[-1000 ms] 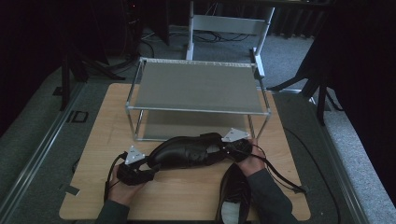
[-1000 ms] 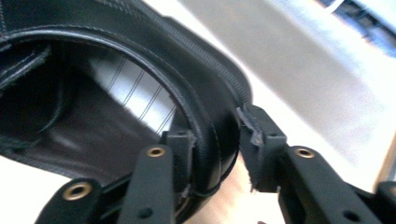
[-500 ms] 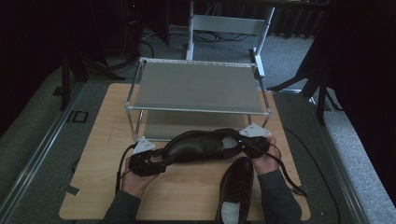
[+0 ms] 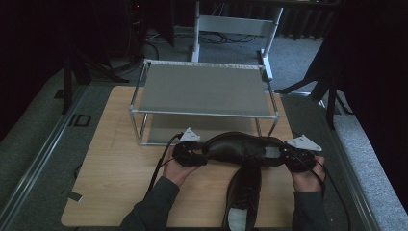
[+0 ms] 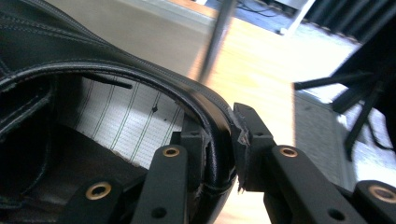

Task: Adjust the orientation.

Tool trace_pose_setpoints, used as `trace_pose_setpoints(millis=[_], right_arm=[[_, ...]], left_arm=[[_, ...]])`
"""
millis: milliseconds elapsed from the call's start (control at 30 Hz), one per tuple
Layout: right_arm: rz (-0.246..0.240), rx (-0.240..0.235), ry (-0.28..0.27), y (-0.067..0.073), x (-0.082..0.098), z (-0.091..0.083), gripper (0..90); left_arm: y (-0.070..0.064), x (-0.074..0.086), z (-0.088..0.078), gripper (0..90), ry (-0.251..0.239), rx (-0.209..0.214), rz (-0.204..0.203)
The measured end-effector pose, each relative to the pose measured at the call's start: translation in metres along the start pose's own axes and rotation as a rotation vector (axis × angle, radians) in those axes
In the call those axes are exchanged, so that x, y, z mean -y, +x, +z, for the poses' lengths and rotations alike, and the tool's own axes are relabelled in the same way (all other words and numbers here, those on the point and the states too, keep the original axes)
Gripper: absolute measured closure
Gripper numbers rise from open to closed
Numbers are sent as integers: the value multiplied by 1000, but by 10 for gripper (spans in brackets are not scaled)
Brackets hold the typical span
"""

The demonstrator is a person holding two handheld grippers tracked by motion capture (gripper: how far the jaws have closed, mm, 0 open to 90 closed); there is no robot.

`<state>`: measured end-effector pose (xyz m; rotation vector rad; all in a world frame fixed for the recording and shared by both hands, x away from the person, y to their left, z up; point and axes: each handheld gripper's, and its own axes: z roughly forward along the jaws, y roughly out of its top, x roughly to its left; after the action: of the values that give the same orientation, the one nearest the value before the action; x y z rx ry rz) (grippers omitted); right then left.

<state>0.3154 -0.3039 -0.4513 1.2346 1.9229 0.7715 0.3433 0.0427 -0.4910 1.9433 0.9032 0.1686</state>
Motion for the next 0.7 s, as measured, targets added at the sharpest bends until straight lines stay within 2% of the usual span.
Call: trace_pose_setpoints(millis=[100,167,200,267,300,400,433,467,500,533,567,600,700], right_arm=[[18,30,8,-9,4,-6,757],[27,42,19,-14,7,-6,757],[34,49,24,-15,8,-6,757],[35,52,32,-16,10,-6,757],[27,61,48,-15,13,-4,755],[31,59,53,-15,16,-1,756],[31,59,53,-15,16,-1,756],[44,48,52,-15,16,-1,756],[44,48,54,-14,16,0,755],[42,48,54,-14,15,0,755],[34,50,54,-13,15,0,754],[30,51,55,-12,14,0,753],[24,46,57,-11,13,1,752]], left_arm=[[-7,-5,10,410,-1,-4,17],[-14,-7,12,408,3,-49,48],[-17,-8,11,428,6,-64,58],[-17,-8,11,417,6,-64,58],[-27,-8,-3,407,2,-63,92],[-38,-9,-15,414,11,-15,114],[-38,-9,-15,418,11,-15,114],[-45,-8,-18,421,22,6,127],[-60,-5,-20,422,54,45,176],[-60,-5,-20,421,54,45,176],[-76,-1,-21,421,84,87,212],[-83,1,-21,418,95,107,230],[-100,5,-21,413,111,160,251]])
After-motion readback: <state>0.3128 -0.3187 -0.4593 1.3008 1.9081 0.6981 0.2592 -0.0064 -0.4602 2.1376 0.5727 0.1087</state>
